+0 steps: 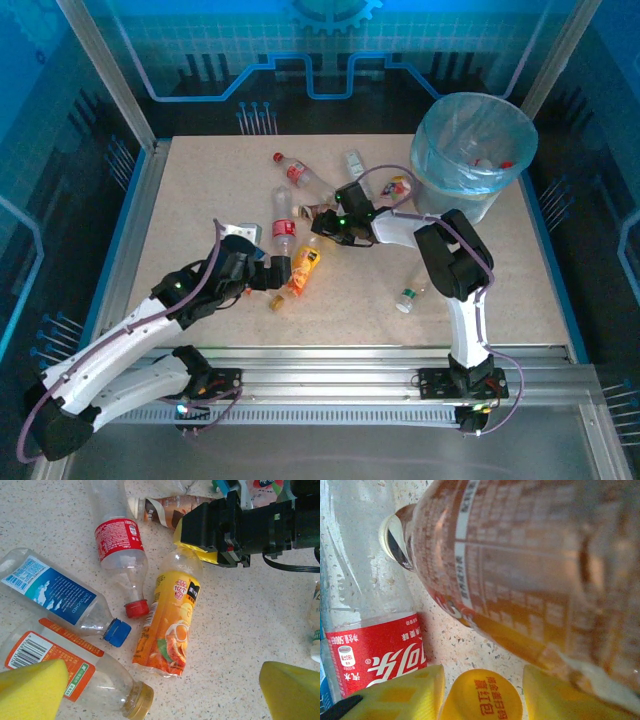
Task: Put the plastic bottles in the bin
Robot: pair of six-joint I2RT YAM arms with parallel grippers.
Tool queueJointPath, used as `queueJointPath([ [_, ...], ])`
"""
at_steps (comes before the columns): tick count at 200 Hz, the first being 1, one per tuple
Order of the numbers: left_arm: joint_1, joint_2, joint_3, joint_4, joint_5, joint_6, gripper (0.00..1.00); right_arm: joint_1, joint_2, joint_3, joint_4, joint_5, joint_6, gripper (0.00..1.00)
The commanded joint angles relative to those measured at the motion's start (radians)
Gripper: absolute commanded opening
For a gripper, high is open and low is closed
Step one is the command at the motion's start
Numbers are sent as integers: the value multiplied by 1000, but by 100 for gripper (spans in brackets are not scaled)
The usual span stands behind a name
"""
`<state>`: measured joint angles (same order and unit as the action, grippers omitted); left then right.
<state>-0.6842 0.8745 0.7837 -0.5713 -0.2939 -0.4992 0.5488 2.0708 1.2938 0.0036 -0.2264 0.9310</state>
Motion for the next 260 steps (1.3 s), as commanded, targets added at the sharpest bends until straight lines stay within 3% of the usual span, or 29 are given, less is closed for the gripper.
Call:
queueJointPath([
  [1, 5, 2, 14, 11, 16, -13, 99, -10, 10, -19, 42, -30, 16, 41],
  [62, 5, 9, 61, 20, 7, 11, 99, -13, -148, -85, 27, 6, -13, 22],
  [114, 5, 81, 193, 82, 15, 92, 99, 6, -424, -52, -154, 168, -172, 0],
  [159, 5, 242, 355, 178, 81, 192, 99, 41, -632, 52, -342, 435, -381, 0],
  [203, 5, 495, 603, 325, 240, 208, 99, 43, -674, 248, -524, 707, -591, 0],
  [231, 6, 656, 793, 394, 340, 216, 99, 36, -675, 370, -505, 865, -736, 0],
  [260, 7, 814, 999, 448, 419, 202, 99, 34, -661, 480, -376, 980, -895, 0],
])
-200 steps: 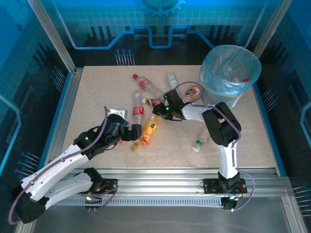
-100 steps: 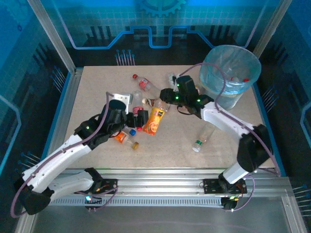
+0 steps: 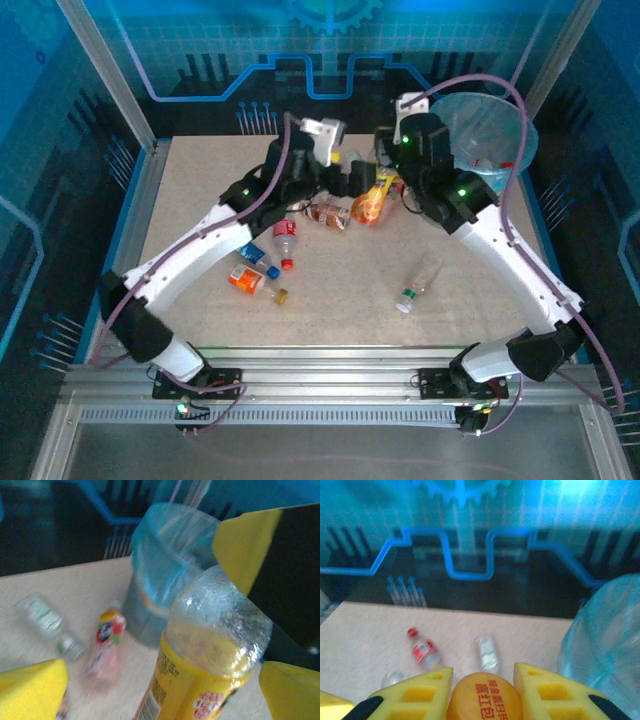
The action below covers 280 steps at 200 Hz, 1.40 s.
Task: Put the plastic bottles in the bin
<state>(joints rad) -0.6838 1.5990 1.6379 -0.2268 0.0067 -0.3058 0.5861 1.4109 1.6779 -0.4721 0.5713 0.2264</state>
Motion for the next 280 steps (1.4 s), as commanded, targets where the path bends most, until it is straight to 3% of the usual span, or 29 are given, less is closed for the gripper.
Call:
queueJointPath([
  [1, 7, 94, 151, 107, 122, 6, 99, -3, 1, 99, 104, 188, -195, 0],
  [29, 7, 244, 309, 214, 247, -76, 97, -8, 65, 190, 299, 342, -410, 0],
  [64, 8, 445, 555, 269, 329, -151, 96, -24, 168, 225, 644, 413, -698, 0],
  [105, 19, 644, 811, 284, 389, -211, 96, -93, 325, 415, 657, 460, -755, 0],
  [123, 34, 689, 851, 300, 399, -252, 95, -130, 398, 525, 582, 498, -744, 0],
  [155, 57, 712, 844, 324, 394, -281, 95, -193, 527, 737, 282, 511, -564, 2],
  [182, 74, 737, 841, 326, 395, -308, 95, -210, 662, 863, 235, 584, -639, 4],
  [199, 78, 749, 842, 329, 399, -320, 95, -222, 720, 949, 126, 594, -579, 5],
  [250, 88, 750, 833, 307, 398, -301, 95, -236, 757, 947, -43, 596, -417, 9],
  [280, 89, 748, 822, 304, 397, -308, 95, -235, 733, 932, -128, 600, -338, 23],
])
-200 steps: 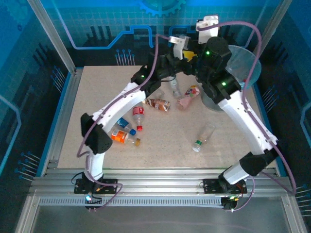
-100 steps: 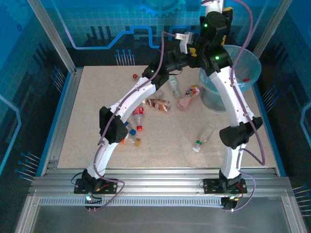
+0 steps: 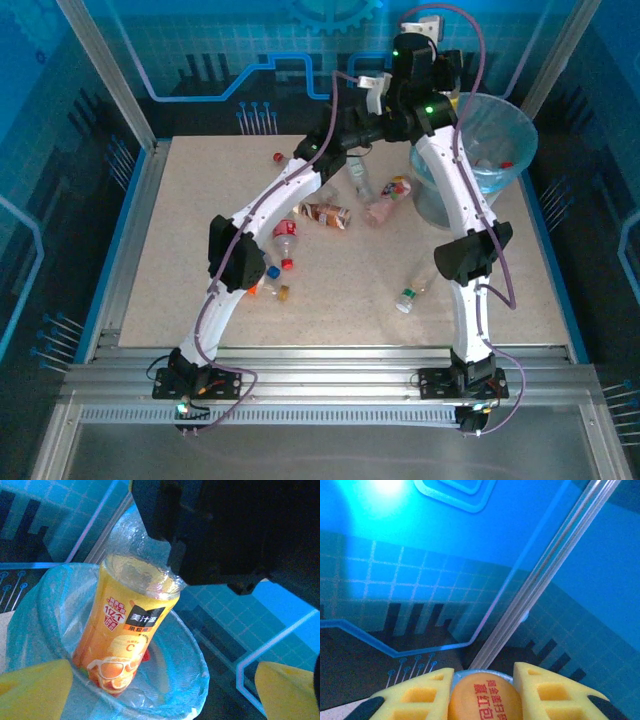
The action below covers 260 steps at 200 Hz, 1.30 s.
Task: Put the plastic bottles in the bin
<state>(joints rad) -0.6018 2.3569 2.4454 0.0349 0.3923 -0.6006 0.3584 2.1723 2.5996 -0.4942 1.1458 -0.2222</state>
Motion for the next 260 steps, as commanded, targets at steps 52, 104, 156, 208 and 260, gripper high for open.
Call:
queueJointPath([
  [52, 7, -18, 16, 48, -1, -20, 95, -12, -99, -60, -142, -15, 194, 55],
  [104, 8, -40, -2, 26, -11, -10, 94, -7, -126, -59, -166, -31, 222, 55],
  [156, 15, -90, -73, 7, -47, -10, 94, -10, -122, -16, -252, -99, 250, 55],
  [208, 28, -227, -269, -55, -123, 24, 92, 22, -82, 15, -365, -148, 284, 54],
  [260, 45, -439, -516, -143, -199, 128, 92, 81, -57, 30, -441, -331, 344, 54],
])
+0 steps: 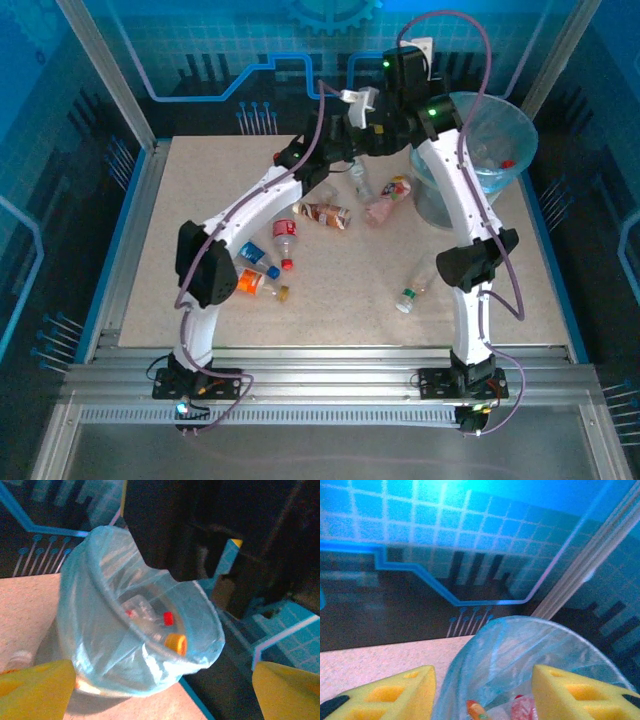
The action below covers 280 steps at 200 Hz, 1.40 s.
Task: Put the plastic bottles in the bin
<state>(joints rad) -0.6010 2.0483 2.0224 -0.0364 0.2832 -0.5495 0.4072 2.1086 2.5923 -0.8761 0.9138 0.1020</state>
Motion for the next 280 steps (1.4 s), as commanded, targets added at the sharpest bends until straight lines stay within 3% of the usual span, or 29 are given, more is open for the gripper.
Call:
queueJointPath([
  [1, 44, -133, -96, -74, -92, 81, 92, 34, 7, 38, -60, -103, 18, 54],
  [37, 50, -346, -305, -145, -169, 192, 93, 94, -47, -31, -135, -253, 63, 56],
  [74, 50, -595, -574, -187, -221, 289, 93, 142, -240, -376, -74, -449, 83, 56],
  [116, 52, -852, -822, -362, -421, 310, 94, 221, -375, -683, 36, -673, 104, 57],
  [153, 51, -1109, -1044, -468, -529, 275, 95, 289, -347, -828, 143, -800, 180, 56],
  [214, 50, -1403, -1197, -669, -610, 157, 96, 309, -102, -693, 187, -906, 292, 56],
  [280, 52, -1432, -1218, -687, -649, 147, 97, 319, 283, -231, 44, -760, 342, 59],
])
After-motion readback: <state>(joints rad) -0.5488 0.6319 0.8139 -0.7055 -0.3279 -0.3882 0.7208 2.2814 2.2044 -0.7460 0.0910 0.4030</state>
